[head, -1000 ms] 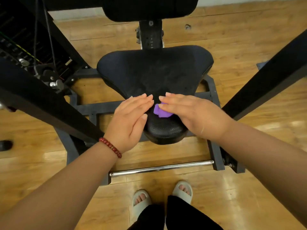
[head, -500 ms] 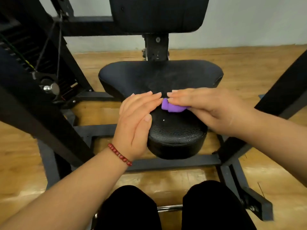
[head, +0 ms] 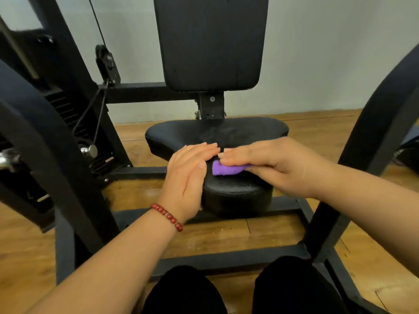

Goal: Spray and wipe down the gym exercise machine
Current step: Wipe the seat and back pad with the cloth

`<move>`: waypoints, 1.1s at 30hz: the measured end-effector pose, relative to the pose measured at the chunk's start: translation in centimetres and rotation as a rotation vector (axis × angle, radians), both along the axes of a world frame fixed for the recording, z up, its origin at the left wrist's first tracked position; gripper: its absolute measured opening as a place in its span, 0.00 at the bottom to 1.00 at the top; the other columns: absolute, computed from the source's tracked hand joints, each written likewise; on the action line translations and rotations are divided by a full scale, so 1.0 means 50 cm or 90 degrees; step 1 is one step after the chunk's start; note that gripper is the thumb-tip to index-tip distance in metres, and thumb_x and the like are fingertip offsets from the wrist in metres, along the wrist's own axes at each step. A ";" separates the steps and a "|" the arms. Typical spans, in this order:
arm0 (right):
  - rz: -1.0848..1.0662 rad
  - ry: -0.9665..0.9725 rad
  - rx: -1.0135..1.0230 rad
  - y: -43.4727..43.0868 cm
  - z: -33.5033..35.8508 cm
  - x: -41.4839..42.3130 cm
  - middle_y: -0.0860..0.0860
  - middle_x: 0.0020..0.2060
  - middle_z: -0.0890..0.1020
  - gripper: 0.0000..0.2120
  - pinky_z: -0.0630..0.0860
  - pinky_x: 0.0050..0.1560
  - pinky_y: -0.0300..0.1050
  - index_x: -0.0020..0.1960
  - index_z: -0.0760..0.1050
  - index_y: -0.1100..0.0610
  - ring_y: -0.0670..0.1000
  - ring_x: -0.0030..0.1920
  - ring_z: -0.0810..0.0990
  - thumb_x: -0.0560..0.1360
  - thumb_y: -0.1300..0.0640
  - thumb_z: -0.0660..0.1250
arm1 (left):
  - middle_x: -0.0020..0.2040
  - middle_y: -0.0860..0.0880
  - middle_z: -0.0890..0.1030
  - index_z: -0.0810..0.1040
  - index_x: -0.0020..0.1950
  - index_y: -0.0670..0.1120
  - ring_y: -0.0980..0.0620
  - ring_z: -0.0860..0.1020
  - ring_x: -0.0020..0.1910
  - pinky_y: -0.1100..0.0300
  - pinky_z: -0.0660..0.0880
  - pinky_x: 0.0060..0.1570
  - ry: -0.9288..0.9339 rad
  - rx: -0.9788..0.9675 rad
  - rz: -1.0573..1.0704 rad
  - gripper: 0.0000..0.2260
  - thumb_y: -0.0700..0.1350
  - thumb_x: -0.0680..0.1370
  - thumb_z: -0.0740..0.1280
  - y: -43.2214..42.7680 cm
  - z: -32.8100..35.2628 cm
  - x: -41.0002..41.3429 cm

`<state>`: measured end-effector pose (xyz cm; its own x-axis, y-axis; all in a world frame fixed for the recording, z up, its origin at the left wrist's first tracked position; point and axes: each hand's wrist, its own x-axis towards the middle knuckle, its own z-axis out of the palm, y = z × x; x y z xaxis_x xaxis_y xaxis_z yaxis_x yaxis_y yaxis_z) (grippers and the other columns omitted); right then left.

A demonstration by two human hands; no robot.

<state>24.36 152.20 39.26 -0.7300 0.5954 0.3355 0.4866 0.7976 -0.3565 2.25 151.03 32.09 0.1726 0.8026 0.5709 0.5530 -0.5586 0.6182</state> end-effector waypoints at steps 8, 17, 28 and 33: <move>-0.134 -0.039 -0.020 0.035 0.019 0.003 0.46 0.64 0.79 0.18 0.69 0.69 0.46 0.67 0.75 0.50 0.42 0.64 0.73 0.80 0.63 0.64 | 0.71 0.57 0.70 0.69 0.71 0.55 0.63 0.63 0.71 0.56 0.56 0.75 0.115 -0.099 -0.003 0.23 0.52 0.80 0.44 -0.012 0.043 -0.007; -0.080 -0.031 -0.121 -0.057 0.043 -0.022 0.37 0.66 0.74 0.17 0.61 0.71 0.35 0.66 0.73 0.40 0.37 0.69 0.67 0.79 0.53 0.65 | 0.72 0.55 0.70 0.69 0.72 0.53 0.61 0.62 0.73 0.56 0.55 0.76 0.156 -0.122 -0.005 0.24 0.50 0.80 0.44 -0.020 0.054 -0.007; -0.148 0.020 -0.256 -0.051 0.053 -0.040 0.26 0.53 0.74 0.09 0.66 0.52 0.21 0.52 0.77 0.31 0.27 0.56 0.70 0.76 0.45 0.66 | 0.74 0.55 0.68 0.67 0.74 0.52 0.65 0.58 0.71 0.62 0.51 0.75 0.182 -0.135 0.009 0.22 0.49 0.83 0.45 -0.020 0.051 -0.008; -0.235 0.013 -0.274 -0.044 0.069 -0.048 0.33 0.53 0.77 0.14 0.69 0.45 0.23 0.61 0.76 0.37 0.33 0.52 0.74 0.77 0.49 0.68 | 0.71 0.58 0.69 0.69 0.73 0.53 0.64 0.61 0.71 0.58 0.53 0.76 0.137 -0.123 -0.007 0.23 0.50 0.81 0.45 -0.016 0.044 -0.011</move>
